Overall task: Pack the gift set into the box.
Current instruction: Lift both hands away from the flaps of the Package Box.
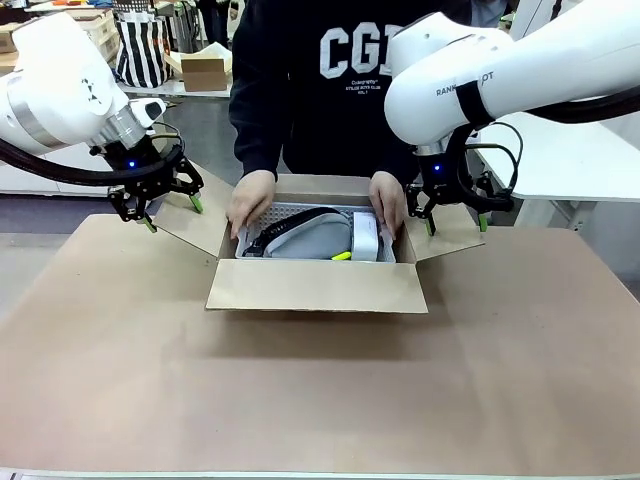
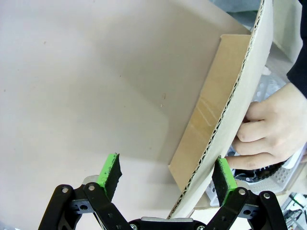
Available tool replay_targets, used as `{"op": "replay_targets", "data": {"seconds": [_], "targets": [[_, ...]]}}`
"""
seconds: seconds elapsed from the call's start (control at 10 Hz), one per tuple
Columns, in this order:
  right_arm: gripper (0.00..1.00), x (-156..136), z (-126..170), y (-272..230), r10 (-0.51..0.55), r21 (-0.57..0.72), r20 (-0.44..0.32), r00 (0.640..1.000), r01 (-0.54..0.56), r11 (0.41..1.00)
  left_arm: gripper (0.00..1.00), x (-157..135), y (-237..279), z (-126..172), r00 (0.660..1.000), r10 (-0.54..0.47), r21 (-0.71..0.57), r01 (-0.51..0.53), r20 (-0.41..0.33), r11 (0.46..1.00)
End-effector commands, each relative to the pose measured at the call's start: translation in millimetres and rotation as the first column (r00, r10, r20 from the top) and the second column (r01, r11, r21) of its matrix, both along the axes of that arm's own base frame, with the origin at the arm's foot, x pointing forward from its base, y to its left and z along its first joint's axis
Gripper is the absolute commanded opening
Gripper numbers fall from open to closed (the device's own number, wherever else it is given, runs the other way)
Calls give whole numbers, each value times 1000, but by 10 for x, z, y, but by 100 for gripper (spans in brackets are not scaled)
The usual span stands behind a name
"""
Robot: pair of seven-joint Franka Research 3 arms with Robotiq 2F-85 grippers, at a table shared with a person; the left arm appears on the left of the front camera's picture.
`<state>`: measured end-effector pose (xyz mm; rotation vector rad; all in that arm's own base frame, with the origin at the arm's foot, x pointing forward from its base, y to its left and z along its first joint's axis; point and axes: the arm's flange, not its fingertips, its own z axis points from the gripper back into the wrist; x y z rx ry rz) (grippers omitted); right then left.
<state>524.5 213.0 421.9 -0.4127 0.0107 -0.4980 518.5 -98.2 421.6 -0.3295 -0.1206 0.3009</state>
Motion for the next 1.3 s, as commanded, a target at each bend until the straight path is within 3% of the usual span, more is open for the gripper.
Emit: {"op": "replay_targets", "data": {"seconds": [0.0,1.2], "targets": [[100,30,24,-13,7,-25,0,1000,-7,1000,100,-7,4,25,1000,10,10,-10,-11,1000],[100,30,24,-13,7,-25,0,1000,-7,1000,100,-7,4,25,1000,10,10,-10,-11,1000]]}}
